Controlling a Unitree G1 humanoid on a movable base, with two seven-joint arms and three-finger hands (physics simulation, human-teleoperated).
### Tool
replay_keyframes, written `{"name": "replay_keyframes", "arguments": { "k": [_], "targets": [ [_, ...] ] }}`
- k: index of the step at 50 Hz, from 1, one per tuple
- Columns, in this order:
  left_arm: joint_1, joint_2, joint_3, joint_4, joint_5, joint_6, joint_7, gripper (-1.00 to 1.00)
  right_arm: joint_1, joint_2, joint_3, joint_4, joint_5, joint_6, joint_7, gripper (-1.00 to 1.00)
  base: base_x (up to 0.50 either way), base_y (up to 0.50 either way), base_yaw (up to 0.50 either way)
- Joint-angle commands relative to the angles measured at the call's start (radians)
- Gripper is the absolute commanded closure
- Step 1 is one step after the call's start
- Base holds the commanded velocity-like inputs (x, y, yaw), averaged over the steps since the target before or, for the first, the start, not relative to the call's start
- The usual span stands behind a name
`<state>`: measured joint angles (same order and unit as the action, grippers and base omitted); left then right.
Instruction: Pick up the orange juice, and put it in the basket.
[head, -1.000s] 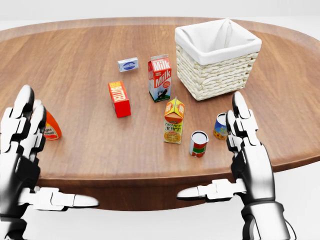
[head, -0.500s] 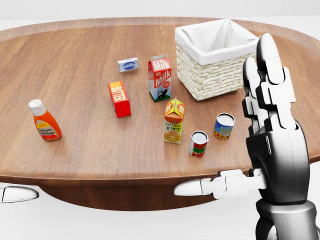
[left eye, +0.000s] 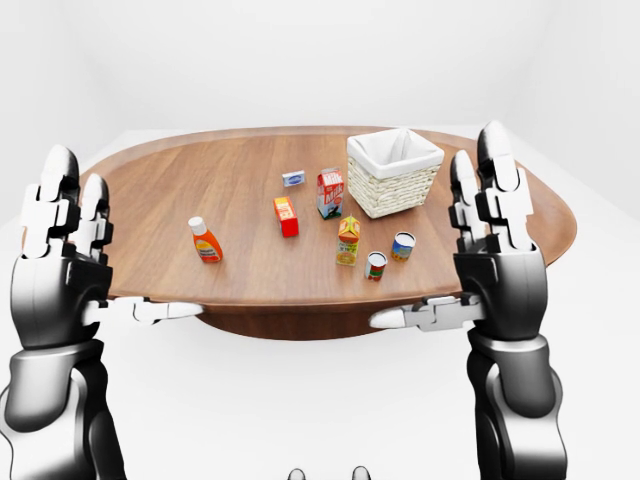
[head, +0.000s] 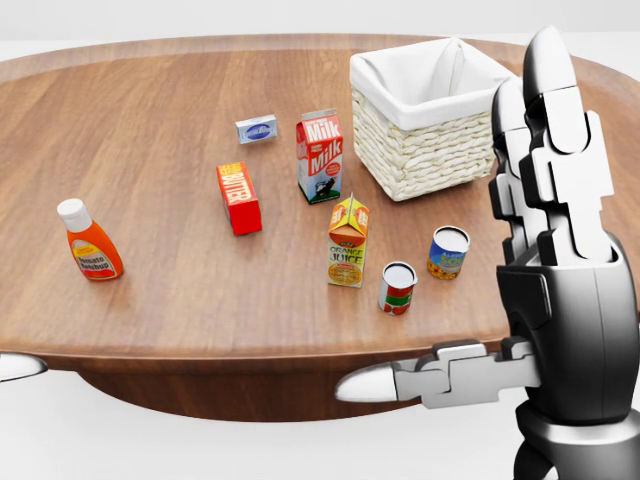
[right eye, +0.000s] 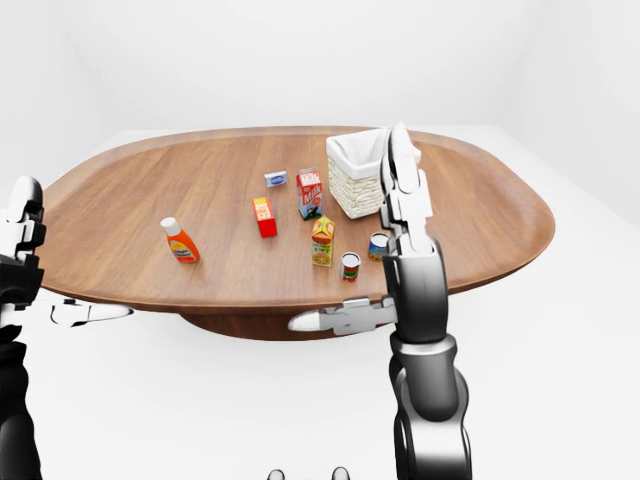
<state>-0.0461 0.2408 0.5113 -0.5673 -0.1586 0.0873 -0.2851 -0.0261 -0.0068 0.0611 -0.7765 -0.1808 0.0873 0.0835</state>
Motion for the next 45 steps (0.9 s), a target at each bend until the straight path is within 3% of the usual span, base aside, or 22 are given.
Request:
{"name": "replay_keyframes", "arguments": {
  "k": [1, 9, 34, 45],
  "targets": [
    [-0.005, 0.001, -0.007, 0.109, 0.028, 0.0, 0.024, -1.0, -0.015, 0.001, 0.006, 0.043, -0.018, 0.0, -0.001, -1.0, 0.0, 0.0, 0.0],
    [0.0, -0.002, -0.007, 0.101, 0.031, 0.0, 0.025, -1.0, -0.017, -0.001, -0.015, 0.027, -0.01, 0.0, 0.0, -1.0, 0.01, -0.06, 0.0],
    [0.0, -0.004, -0.006, 0.095, 0.032, 0.0, 0.021, -1.0, -0.008, -0.004, 0.001, 0.053, -0.04, 0.0, 0.005, -1.0, 0.19, -0.47, 0.0],
    [0.001, -0.006, -0.007, 0.095, 0.033, 0.0, 0.021, -1.0, 0.004, -0.01, 0.012, 0.071, -0.096, 0.0, 0.032, -1.0, 0.38, -0.35, 0.0]
  ]
}}
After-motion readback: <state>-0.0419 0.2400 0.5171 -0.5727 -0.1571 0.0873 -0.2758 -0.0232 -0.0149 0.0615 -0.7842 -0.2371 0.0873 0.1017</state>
